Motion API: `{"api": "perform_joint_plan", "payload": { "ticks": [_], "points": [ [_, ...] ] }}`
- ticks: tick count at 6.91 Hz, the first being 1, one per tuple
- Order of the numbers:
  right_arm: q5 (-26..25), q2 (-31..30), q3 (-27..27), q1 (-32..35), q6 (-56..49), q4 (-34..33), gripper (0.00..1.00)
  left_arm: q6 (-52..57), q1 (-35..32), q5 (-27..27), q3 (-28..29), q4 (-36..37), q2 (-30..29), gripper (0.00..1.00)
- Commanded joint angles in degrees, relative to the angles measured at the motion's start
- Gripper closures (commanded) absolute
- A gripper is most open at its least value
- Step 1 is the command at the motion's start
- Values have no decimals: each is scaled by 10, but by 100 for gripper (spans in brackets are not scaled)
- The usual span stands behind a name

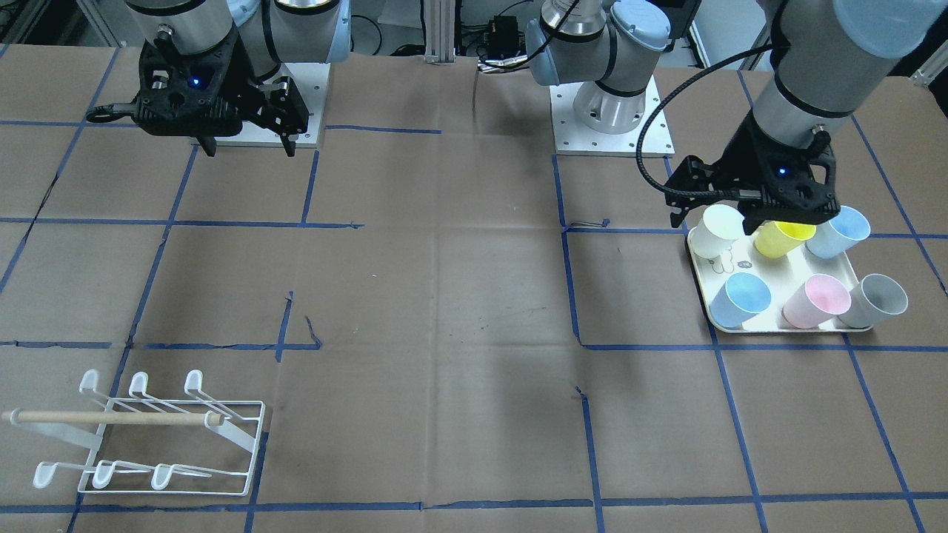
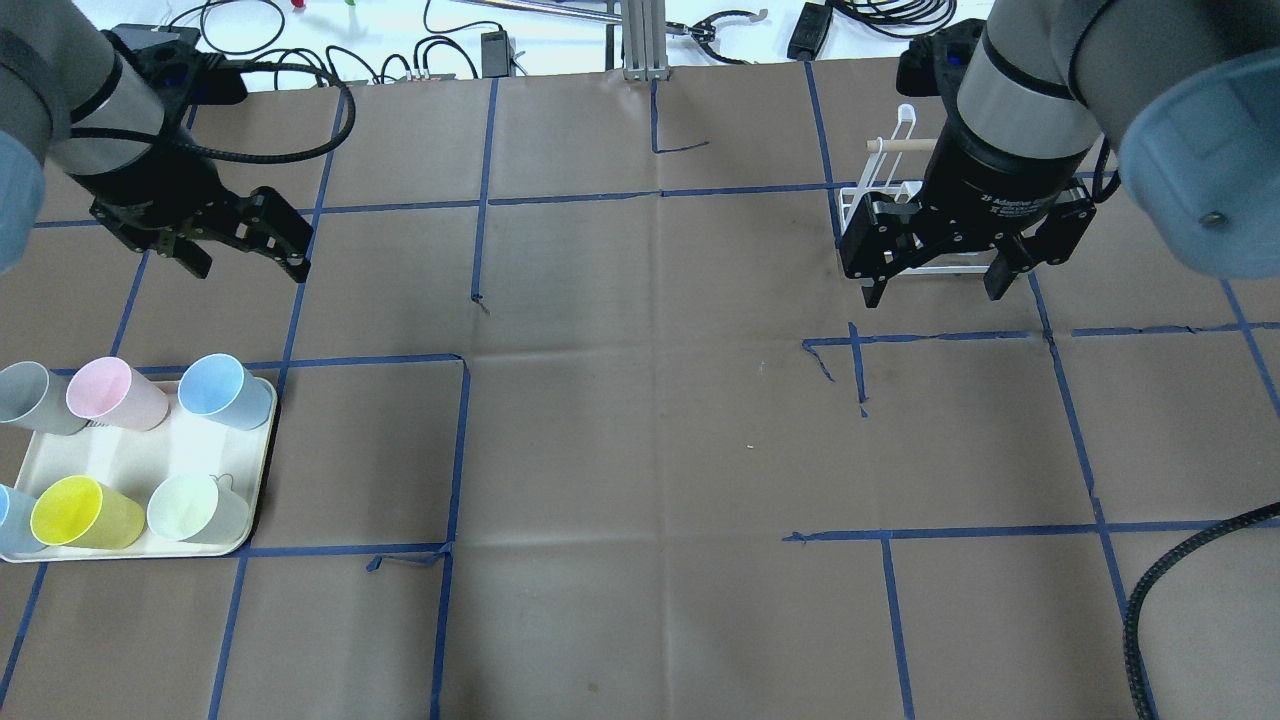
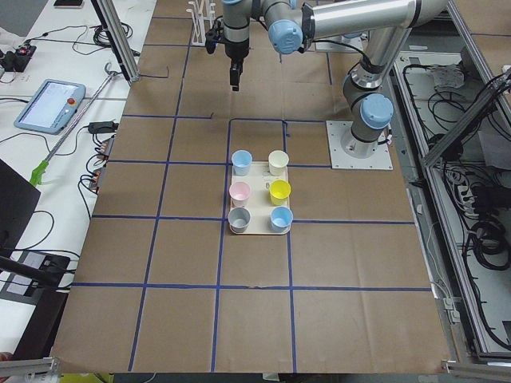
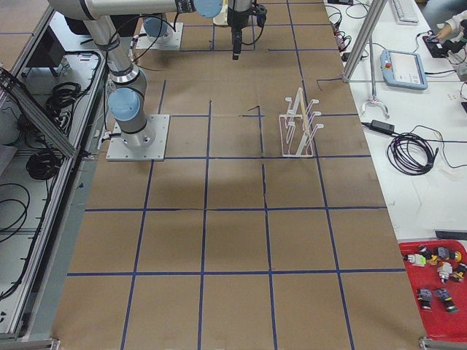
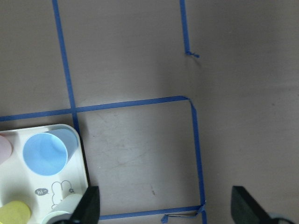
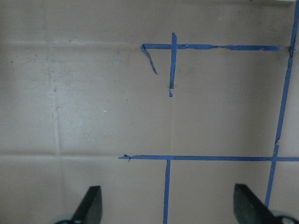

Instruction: Transfer IKEA cup to right arm and place on rack

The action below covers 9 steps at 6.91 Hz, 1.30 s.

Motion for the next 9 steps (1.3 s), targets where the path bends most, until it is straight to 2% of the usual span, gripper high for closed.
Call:
{"api": "perform_joint_plan", "payload": {
  "ticks": [1,3,5,9],
  "points": [
    [0,0,0,-1,0,0,0,81,96,0,-52,46,2,1],
    [1,0,-1,0,0,0,0,122,131,1,-98,109,1,1],
    [1,0,-1,0,1,-1,0,121,131,-1,-127,148,-7,1],
    [1,1,-6,0,1,-1,0,100,127,-7,-199,292,-60,1]
  ]
}}
